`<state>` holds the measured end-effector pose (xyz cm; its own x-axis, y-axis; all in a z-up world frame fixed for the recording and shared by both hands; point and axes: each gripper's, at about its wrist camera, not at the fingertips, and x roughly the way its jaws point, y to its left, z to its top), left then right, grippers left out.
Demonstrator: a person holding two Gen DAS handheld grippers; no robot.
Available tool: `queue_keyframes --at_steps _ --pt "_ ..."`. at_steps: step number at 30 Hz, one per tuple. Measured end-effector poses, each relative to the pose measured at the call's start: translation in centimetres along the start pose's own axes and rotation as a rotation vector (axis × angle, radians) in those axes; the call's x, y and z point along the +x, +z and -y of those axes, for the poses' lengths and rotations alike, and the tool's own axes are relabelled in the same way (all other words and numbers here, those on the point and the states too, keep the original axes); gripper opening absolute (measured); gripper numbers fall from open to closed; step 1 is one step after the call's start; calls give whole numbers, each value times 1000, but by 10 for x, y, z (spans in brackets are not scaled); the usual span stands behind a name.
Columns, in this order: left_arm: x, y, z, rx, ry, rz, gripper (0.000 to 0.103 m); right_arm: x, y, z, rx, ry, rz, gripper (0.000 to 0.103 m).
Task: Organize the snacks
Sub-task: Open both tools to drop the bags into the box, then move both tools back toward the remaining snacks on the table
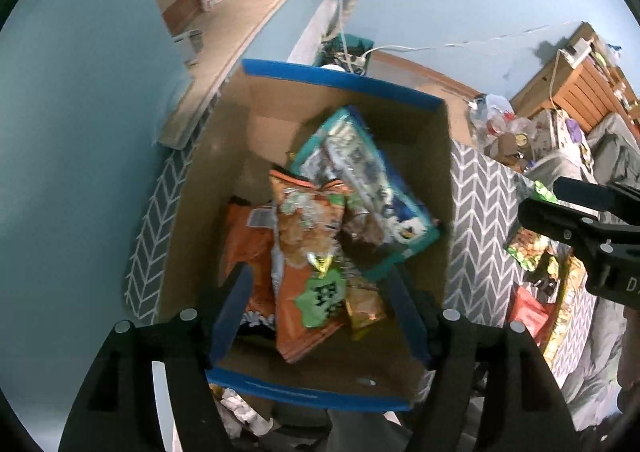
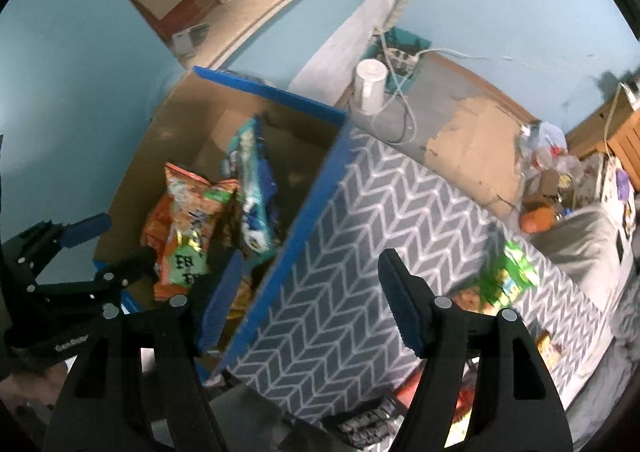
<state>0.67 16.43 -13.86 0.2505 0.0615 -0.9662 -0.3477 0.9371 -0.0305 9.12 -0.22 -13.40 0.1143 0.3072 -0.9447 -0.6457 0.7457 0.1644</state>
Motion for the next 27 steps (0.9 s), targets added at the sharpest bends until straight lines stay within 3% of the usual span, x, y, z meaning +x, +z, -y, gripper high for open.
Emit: queue_keyframes --at_steps 9,27 --pt "2 -3 45 86 -42 -26 71 -14 -41 51 126 -44 -14 75" --pt "31 -22 173 405 -100 -123 76 0 -164 201 515 -216 -130 75"
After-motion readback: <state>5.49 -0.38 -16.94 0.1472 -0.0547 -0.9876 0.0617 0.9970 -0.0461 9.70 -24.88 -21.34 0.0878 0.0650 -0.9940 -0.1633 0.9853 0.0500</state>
